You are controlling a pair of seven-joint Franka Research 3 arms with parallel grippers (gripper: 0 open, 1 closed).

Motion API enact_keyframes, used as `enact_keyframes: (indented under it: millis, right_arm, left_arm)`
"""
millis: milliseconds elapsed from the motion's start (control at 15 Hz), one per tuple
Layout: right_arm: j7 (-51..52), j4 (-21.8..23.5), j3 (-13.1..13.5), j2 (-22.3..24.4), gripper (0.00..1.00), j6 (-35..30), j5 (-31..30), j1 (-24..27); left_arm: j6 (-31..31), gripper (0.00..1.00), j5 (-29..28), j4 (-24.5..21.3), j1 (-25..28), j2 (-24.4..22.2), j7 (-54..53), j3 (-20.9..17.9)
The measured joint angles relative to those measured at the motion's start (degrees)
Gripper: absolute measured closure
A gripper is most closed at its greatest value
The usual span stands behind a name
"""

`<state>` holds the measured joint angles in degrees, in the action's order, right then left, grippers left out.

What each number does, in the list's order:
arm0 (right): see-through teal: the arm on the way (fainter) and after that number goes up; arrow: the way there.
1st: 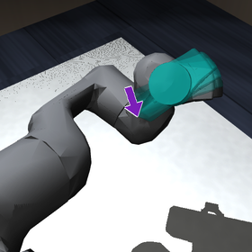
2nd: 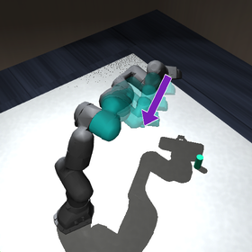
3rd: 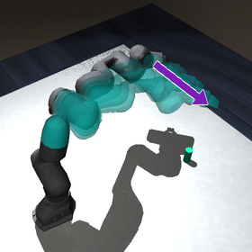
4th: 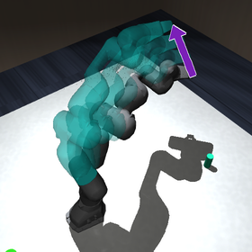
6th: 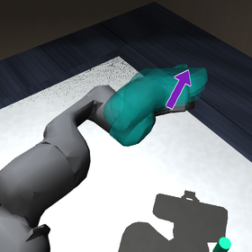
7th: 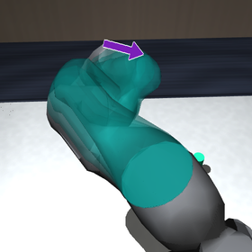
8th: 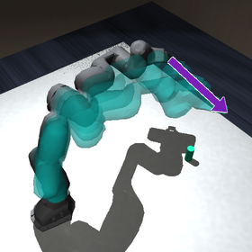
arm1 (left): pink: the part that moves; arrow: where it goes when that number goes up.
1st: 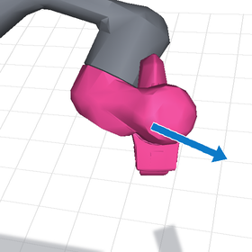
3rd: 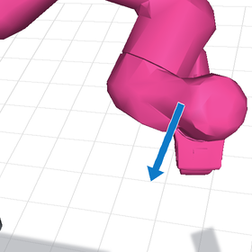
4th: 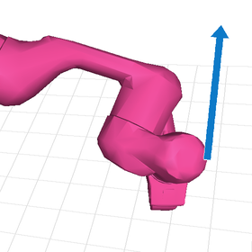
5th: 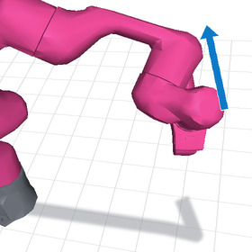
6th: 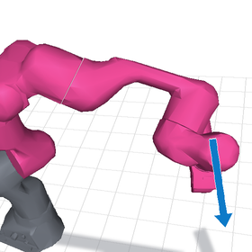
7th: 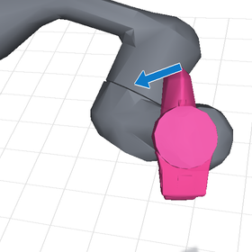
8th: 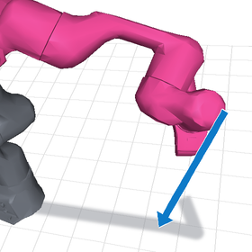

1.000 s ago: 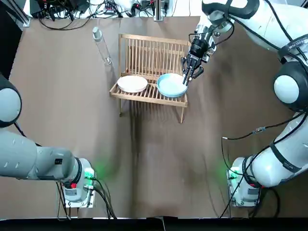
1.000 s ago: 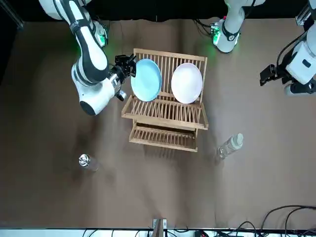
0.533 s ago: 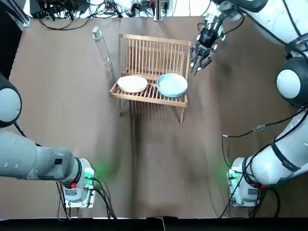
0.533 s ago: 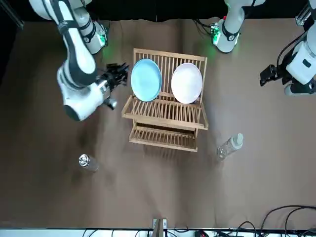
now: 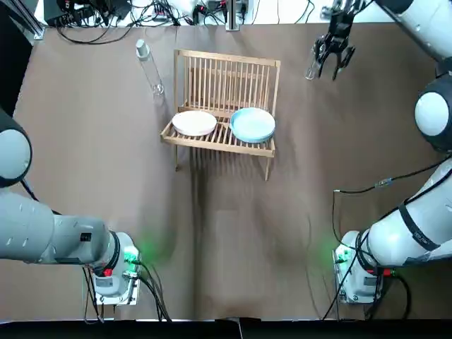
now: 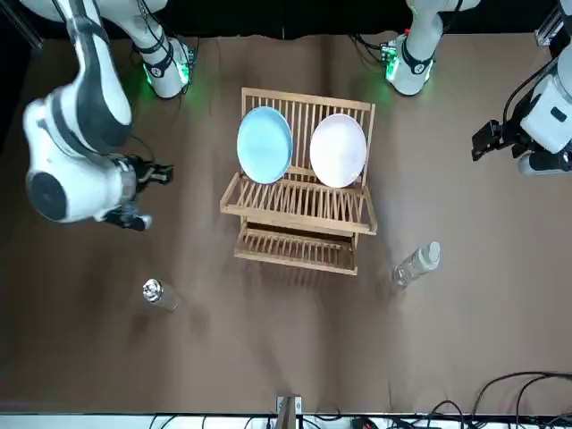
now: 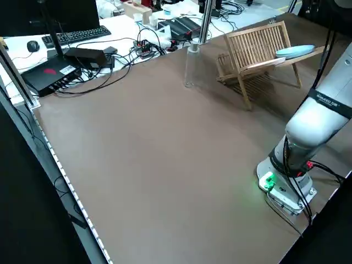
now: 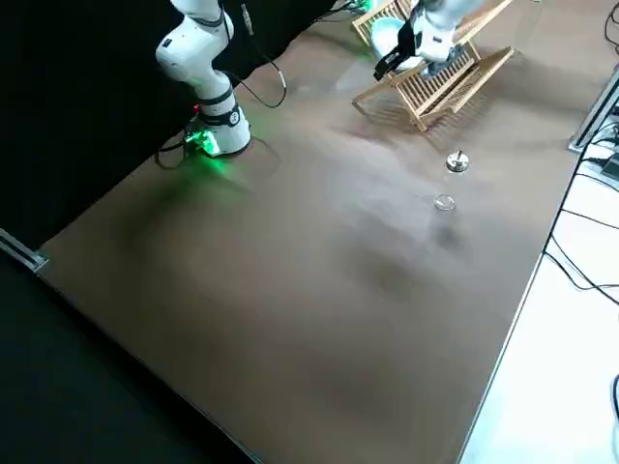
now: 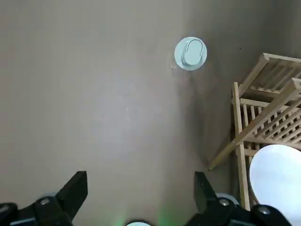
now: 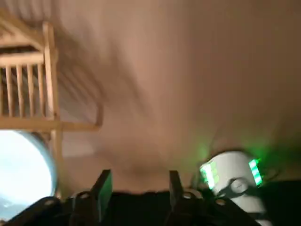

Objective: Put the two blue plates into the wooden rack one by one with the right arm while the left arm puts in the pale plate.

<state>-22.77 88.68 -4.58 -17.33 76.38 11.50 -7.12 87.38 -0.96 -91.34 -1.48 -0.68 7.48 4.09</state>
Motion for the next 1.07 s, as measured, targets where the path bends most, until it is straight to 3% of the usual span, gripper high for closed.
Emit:
enact_keyframes:
  millis: [267, 467, 733, 933, 1067]
  right_arm:
    - [2.1, -3.4, 0.0, 5.5, 0.01, -0.7, -4.3, 1.8]
    - [2.3, -3.3, -0.1, 10.7, 0.0, -1.5, -4.8, 1.9]
    - [7.7, -1.7, -0.1, 13.4, 0.0, -1.5, -5.2, 1.9]
    - [15.3, -1.6, 0.1, 16.3, 0.0, -0.5, -5.4, 3.8]
    - [16.8, 1.1, 0.1, 19.6, 0.0, 3.1, -5.4, 4.8]
  left_arm:
    - [0.3, 0.0, 0.0, 0.3, 0.0, 0.0, 0.0, 0.0]
    - [0.3, 0.0, 0.0, 0.8, 0.0, 0.0, 0.0, 0.0]
    - [0.3, 0.0, 0.0, 0.9, 0.0, 0.0, 0.1, 0.0]
    - [0.3, 0.0, 0.0, 1.0, 0.0, 0.0, 0.1, -0.1]
    - [0.3, 0.0, 0.0, 1.0, 0.0, 0.0, 0.1, -0.2]
